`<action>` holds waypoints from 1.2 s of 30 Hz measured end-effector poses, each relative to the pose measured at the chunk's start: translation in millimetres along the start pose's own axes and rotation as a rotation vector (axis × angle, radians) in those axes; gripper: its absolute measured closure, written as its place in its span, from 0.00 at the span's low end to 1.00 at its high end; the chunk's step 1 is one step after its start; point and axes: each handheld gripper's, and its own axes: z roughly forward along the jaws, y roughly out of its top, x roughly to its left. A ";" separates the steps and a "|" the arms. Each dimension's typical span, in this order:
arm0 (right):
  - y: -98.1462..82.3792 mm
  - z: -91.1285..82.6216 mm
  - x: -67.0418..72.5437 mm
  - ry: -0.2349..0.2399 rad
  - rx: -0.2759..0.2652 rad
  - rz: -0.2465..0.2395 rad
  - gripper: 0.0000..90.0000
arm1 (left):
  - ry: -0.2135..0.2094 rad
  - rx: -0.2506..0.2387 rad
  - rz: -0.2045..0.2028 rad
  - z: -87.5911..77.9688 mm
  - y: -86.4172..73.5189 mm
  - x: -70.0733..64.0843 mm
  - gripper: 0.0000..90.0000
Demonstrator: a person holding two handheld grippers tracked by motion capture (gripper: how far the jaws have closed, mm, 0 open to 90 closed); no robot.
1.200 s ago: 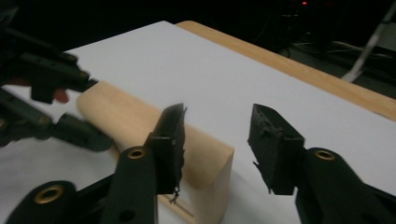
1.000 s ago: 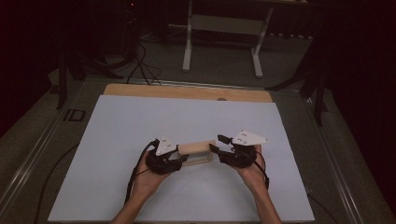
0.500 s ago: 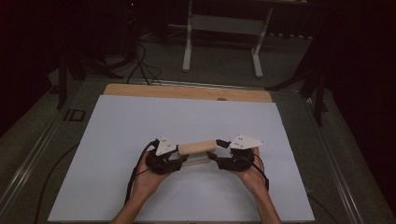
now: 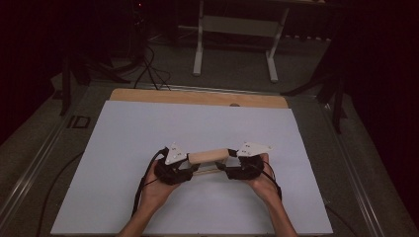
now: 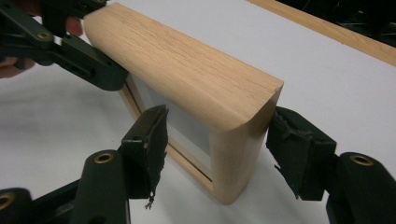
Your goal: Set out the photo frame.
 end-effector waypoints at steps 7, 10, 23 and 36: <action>0.5 5.4 -5.4 0.029 -0.022 0.007 0.43 | -0.005 0.005 0.003 -0.3 -0.2 1.0 0.58; 1.3 6.0 -4.4 0.031 -0.022 -0.005 0.45 | -0.003 0.005 0.003 -0.1 -0.2 0.9 0.58; 1.2 1.1 0.1 0.039 -0.010 -0.022 0.58 | 0.005 0.014 0.007 -1.5 0.8 7.1 0.55; 5.1 3.9 -0.3 0.011 -0.019 -0.001 0.59 | 0.004 0.028 0.022 0.8 9.2 16.5 0.55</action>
